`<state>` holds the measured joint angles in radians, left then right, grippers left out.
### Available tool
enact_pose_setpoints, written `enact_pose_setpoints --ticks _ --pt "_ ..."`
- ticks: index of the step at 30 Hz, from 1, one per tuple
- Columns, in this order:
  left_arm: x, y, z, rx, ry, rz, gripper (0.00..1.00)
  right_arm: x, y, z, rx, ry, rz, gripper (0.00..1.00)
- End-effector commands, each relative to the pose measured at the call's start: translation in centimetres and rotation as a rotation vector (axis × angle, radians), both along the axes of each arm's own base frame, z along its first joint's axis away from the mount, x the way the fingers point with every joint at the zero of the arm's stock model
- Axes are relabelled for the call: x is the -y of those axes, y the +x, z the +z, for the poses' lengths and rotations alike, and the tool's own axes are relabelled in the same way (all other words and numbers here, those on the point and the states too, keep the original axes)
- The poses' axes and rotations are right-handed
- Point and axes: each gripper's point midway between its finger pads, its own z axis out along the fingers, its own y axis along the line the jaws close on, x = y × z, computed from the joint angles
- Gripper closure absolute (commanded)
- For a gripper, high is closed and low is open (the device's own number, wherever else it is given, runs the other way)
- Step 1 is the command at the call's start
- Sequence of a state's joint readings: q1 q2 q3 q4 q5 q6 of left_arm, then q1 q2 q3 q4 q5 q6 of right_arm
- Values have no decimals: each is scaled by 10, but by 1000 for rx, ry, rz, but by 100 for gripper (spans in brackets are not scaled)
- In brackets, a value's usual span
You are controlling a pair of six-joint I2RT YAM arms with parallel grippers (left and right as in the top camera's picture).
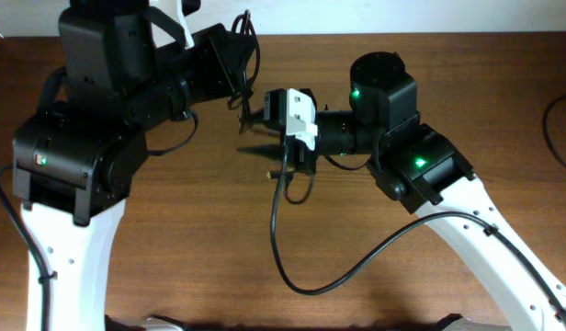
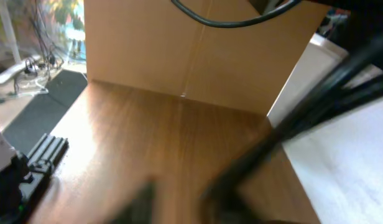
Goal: Untangle cables
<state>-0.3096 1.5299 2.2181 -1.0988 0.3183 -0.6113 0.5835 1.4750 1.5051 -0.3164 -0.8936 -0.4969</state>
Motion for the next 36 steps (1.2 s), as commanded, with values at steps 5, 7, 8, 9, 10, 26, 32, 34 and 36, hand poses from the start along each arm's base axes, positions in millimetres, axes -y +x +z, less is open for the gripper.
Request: enact_pose_setpoints --ticks 5,7,8,9,10,26,32,34,36 --pt "2 -5 11 28 -17 -9 99 -2 -3 2 -7 5 15 96" --pt "2 -5 11 29 -15 -10 95 -2 -3 2 -7 5 15 96" --pt "2 -5 11 30 -14 -10 80 -2 -3 2 -7 6 16 96" --pt "2 -5 11 36 -6 -14 66 -2 -3 2 -6 6 16 96" --pt "1 -4 11 46 7 -20 65 -2 -3 2 -7 5 15 96" --pt "-35 7 1 35 71 62 44 21 38 -1 -57 -7 -173 96" --pt "-61 9 -6 14 89 89 44 94 99 0 -109 18 -395 96" --pt "-62 9 -7 8 90 90 43 118 114 1 -108 22 -461 96" --pt "-62 8 -9 1 95 88 43 147 129 1 -107 26 -536 96"
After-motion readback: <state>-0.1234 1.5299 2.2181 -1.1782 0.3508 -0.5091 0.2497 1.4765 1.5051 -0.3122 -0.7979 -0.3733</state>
